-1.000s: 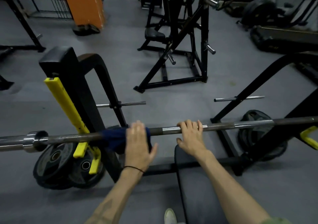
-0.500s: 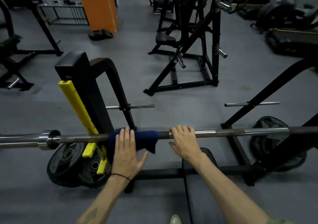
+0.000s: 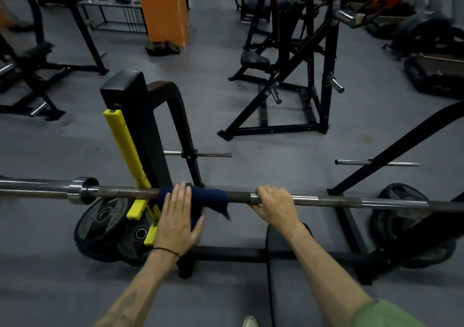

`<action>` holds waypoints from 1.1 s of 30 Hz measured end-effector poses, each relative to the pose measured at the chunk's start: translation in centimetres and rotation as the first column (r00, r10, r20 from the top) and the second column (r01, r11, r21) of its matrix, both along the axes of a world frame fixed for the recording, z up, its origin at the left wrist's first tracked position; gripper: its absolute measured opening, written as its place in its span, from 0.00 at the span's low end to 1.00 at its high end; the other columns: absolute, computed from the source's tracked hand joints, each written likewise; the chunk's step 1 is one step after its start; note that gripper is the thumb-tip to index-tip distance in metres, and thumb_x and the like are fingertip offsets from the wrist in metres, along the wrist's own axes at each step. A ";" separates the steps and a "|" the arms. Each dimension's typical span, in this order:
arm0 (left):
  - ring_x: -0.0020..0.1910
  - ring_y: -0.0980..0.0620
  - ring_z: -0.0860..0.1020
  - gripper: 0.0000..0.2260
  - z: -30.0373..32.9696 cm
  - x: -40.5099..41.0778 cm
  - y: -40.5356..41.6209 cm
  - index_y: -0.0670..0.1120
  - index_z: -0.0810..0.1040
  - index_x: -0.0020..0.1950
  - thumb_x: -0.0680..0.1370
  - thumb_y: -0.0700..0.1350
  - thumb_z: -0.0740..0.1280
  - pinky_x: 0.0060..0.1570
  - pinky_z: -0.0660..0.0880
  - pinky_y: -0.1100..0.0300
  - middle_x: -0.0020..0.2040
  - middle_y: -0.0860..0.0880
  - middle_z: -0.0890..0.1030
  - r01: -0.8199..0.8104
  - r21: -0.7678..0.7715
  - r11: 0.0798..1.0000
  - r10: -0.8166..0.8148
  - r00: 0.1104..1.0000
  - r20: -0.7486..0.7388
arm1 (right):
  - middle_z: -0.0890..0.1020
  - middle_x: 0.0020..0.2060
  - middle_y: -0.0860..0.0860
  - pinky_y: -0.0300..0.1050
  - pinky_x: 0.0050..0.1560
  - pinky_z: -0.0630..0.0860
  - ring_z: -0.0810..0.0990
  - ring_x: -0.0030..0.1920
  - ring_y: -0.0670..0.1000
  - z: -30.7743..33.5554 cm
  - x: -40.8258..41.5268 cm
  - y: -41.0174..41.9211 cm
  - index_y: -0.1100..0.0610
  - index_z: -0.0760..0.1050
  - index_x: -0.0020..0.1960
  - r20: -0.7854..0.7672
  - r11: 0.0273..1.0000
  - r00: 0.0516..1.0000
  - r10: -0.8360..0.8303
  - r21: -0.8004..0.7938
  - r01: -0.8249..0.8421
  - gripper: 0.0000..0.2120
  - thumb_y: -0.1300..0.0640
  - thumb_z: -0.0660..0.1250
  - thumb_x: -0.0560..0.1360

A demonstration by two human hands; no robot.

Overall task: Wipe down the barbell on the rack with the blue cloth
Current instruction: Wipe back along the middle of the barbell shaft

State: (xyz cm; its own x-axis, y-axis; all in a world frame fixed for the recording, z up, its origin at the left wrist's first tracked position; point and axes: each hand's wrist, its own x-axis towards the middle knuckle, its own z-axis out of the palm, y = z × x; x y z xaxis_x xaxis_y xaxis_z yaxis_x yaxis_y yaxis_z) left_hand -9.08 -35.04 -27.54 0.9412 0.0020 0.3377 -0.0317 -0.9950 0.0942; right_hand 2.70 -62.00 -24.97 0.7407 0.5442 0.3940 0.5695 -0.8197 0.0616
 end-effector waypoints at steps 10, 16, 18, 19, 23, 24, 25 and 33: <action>0.81 0.38 0.54 0.41 1.0 2.8 -11.8 0.36 0.58 0.80 0.77 0.63 0.63 0.77 0.54 0.42 0.81 0.37 0.57 0.308 0.011 0.951 -0.308 0.952 -0.003 | 0.82 0.36 0.61 0.42 0.29 0.67 0.73 0.28 0.53 6.5 4.3 1.3 0.59 0.77 0.42 -0.921 0.988 0.361 -0.148 -0.151 0.019 0.11 0.51 0.71 0.72; 0.81 0.40 0.55 0.39 0.8 0.1 0.2 0.36 0.56 0.81 0.77 0.57 0.62 0.79 0.52 0.45 0.81 0.38 0.56 0.092 0.044 0.995 -0.092 0.996 -0.003 | 0.82 0.38 0.53 0.47 0.37 0.70 0.82 0.39 0.57 4.1 2.4 0.0 0.51 0.77 0.44 -0.507 0.983 0.857 -0.094 -0.182 0.000 0.12 0.43 0.69 0.70; 0.80 0.39 0.56 0.38 0.7 -0.7 2.4 0.35 0.58 0.80 0.78 0.58 0.60 0.79 0.51 0.44 0.80 0.36 0.59 -0.027 0.018 0.999 0.027 1.000 0.005 | 0.83 0.38 0.53 0.48 0.33 0.71 0.82 0.38 0.60 2.1 1.5 -0.1 0.54 0.77 0.44 -0.259 0.993 0.965 -0.032 -0.114 0.002 0.13 0.46 0.73 0.68; 0.80 0.37 0.56 0.38 0.7 -0.6 2.1 0.34 0.59 0.79 0.77 0.59 0.59 0.79 0.51 0.43 0.80 0.36 0.60 -0.069 0.002 0.998 0.069 0.998 0.006 | 0.82 0.37 0.52 0.47 0.31 0.72 0.82 0.36 0.60 1.6 1.1 0.1 0.55 0.77 0.43 -0.201 0.993 0.978 -0.049 -0.115 0.026 0.13 0.48 0.76 0.66; 0.80 0.36 0.55 0.42 1.2 1.7 -5.7 0.36 0.59 0.80 0.76 0.63 0.62 0.78 0.54 0.39 0.80 0.36 0.59 0.083 -0.025 0.996 -0.084 0.995 -0.051 | 0.77 0.31 0.51 0.45 0.26 0.71 0.78 0.29 0.56 1.3 0.8 1.3 0.54 0.75 0.35 -0.179 0.984 0.973 -0.146 -0.123 0.126 0.17 0.53 0.82 0.55; 0.81 0.37 0.54 0.42 1.2 2.2 -8.2 0.36 0.59 0.80 0.76 0.63 0.63 0.78 0.54 0.41 0.81 0.37 0.58 0.180 -0.028 0.983 -0.181 0.983 -0.041 | 0.77 0.31 0.51 0.45 0.25 0.71 0.78 0.29 0.56 1.3 0.8 1.3 0.54 0.75 0.35 -0.185 0.985 0.972 -0.146 -0.123 0.124 0.17 0.54 0.82 0.54; 0.81 0.38 0.53 0.42 1.1 2.6 -10.3 0.37 0.59 0.80 0.75 0.62 0.64 0.78 0.53 0.42 0.81 0.38 0.56 0.270 -0.021 0.963 -0.271 0.962 -0.038 | 0.77 0.30 0.50 0.44 0.25 0.71 0.79 0.29 0.56 1.2 0.8 1.2 0.53 0.74 0.35 -0.188 0.985 0.972 -0.141 -0.123 0.119 0.18 0.55 0.82 0.54; 0.81 0.40 0.53 0.35 0.1 -0.7 -1.2 0.36 0.56 0.80 0.75 0.44 0.63 0.79 0.53 0.44 0.82 0.38 0.53 0.131 0.091 0.987 -0.130 0.991 -0.011 | 0.80 0.28 0.49 0.42 0.25 0.69 0.79 0.27 0.55 1.4 0.9 0.8 0.53 0.77 0.36 -0.204 0.981 0.963 -0.179 -0.111 0.159 0.15 0.55 0.80 0.55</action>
State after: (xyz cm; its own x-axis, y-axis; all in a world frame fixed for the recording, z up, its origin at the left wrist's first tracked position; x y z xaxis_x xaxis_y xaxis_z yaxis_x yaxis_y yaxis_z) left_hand -9.79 -36.21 -27.46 0.9330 -0.1515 0.3265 -0.1616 -0.9868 0.0038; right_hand 3.63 -61.20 -23.61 0.8859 0.4309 0.1717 0.4317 -0.9013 0.0348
